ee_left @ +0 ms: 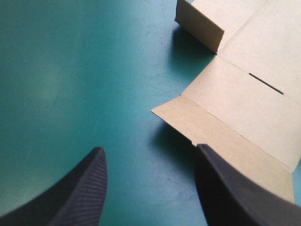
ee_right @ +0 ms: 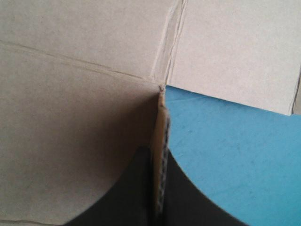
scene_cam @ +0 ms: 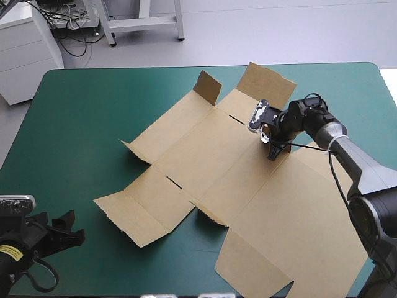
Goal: Fold the box
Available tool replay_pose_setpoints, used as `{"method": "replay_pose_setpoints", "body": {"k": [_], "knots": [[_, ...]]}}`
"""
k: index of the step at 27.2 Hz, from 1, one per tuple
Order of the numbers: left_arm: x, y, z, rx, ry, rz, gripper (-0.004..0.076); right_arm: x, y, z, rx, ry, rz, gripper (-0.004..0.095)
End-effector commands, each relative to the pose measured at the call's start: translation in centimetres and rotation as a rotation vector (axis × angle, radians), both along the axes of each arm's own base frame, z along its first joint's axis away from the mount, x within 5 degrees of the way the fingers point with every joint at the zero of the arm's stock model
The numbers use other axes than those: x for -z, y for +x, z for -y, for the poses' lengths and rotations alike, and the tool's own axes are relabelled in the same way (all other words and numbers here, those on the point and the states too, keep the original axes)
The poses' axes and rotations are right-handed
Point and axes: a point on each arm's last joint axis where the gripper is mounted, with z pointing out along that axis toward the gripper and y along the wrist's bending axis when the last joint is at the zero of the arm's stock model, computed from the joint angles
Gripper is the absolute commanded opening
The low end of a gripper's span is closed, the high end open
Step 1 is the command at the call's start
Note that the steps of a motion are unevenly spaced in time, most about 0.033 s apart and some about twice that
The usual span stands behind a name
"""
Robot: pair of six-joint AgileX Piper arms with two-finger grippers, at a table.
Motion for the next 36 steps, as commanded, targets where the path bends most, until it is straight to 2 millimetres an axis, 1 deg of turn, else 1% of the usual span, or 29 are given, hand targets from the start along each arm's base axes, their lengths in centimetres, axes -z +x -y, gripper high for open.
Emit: {"method": "replay_pose_setpoints", "body": {"k": [1,4,7,9,12,16,21,25,30,33,36], "knots": [[-1.2,0.3,0.1,0.001,-0.009,0.071,0.0397,-3.3,0.4,-0.1,-0.106,-0.011,0.184,-0.0023],[-1.2,0.3,0.0,0.000,-0.007,0.071,0.0397,-4.3,1.0,-0.7,-0.136,0.041,0.287,-0.0023],[-1.2,0.3,0.0,0.000,-0.006,0.071,0.0397,-5.9,1.7,-1.1,-0.089,0.142,0.400,-0.0024],[-1.2,0.3,0.0,0.000,-0.006,0.071,0.0397,-6.7,2.0,-1.4,-0.076,0.188,0.433,-0.0024],[-1.2,0.3,0.0,0.001,-0.002,0.072,0.0397,-7.1,2.0,-1.9,-0.127,0.208,0.422,-0.0024],[-1.2,0.3,0.0,0.014,0.018,0.074,0.0397,-6.4,1.2,-3.5,-0.256,0.167,0.348,-0.0024],[-1.3,0.3,0.0,0.011,0.022,0.082,0.0397,-4.3,0.3,-6.2,-0.376,0.136,0.228,-0.0023],[-1.3,0.3,-0.2,0.004,0.040,0.082,0.0397,-3.2,-0.1,-7.8,-0.440,0.106,0.197,-0.0023],[-1.3,0.4,-0.2,0.001,0.046,0.080,0.0397,-3.7,-0.5,-9.2,-0.523,0.095,0.245,-0.0023],[-1.3,0.4,-0.5,-0.012,0.079,0.080,0.0397,-4.6,-0.4,-10.0,-0.487,0.199,0.291,-0.0023],[-1.3,0.4,-0.6,-0.015,0.086,0.080,0.0397,-4.8,-0.3,-10.1,-0.465,0.229,0.306,-0.0010]]}}
